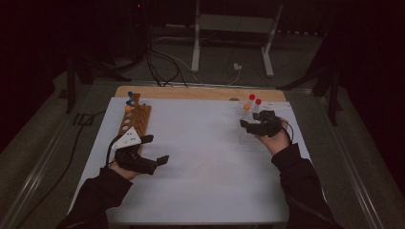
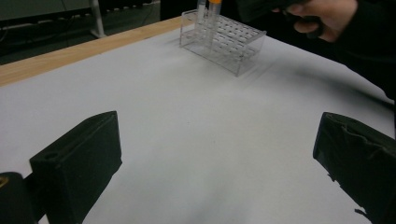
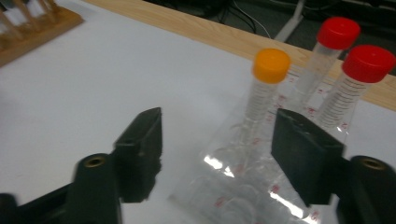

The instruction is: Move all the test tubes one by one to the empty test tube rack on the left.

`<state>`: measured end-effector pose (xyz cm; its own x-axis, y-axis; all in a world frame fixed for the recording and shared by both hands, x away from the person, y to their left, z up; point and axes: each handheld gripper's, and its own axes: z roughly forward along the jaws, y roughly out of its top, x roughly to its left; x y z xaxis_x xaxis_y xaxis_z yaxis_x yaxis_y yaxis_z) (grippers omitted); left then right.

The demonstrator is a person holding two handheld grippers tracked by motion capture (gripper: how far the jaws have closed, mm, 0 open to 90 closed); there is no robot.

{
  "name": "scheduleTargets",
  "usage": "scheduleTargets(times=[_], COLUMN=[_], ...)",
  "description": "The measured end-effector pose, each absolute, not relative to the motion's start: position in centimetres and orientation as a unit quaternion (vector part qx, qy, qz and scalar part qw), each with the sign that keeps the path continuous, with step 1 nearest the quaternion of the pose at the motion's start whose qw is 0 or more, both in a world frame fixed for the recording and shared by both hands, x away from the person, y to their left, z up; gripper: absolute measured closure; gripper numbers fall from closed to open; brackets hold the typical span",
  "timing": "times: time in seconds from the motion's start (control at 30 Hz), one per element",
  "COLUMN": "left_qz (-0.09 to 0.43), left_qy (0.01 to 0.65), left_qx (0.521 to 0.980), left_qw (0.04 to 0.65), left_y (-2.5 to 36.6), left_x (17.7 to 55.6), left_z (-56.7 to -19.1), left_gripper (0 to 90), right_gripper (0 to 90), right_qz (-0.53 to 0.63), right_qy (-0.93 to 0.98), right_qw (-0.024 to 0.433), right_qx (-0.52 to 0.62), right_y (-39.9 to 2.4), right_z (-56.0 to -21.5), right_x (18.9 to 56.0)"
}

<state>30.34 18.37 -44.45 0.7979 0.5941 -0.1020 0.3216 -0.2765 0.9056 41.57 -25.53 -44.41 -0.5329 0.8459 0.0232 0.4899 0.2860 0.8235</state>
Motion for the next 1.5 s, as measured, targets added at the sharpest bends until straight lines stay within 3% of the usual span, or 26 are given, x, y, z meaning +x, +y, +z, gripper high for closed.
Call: scheduleTargets(times=[0.17,0.47,0.73,0.9,1.5], left_qz=[0.128,0.124,0.126,0.125,0.121], left_qy=[0.289,0.287,0.288,0.287,0.287], left_qx=[0.792,0.793,0.793,0.793,0.796], left_qw=[0.522,0.522,0.522,0.523,0.519], left_y=[18.1,18.1,18.2,18.2,18.0], left_x=[30.3,30.3,30.3,30.3,30.3], left_z=[-44.7,-44.9,-44.8,-44.8,-44.8], left_gripper=[2.0,2.0,2.0,2.0,2.0], right_gripper=[48.6,59.6,63.7,73.7,74.9], right_qz=[0.394,0.375,0.367,0.36,0.383], right_qy=[0.776,0.784,0.789,0.789,0.78], right_qw=[0.221,0.213,0.212,0.216,0.234], right_qx=[0.44,0.446,0.444,0.448,0.436], right_y=[-25.9,-26.1,-25.4,-25.1,-25.5], right_z=[-45.0,-45.7,-45.7,-45.9,-43.2], right_x=[43.1,45.4,46.6,46.9,45.8])
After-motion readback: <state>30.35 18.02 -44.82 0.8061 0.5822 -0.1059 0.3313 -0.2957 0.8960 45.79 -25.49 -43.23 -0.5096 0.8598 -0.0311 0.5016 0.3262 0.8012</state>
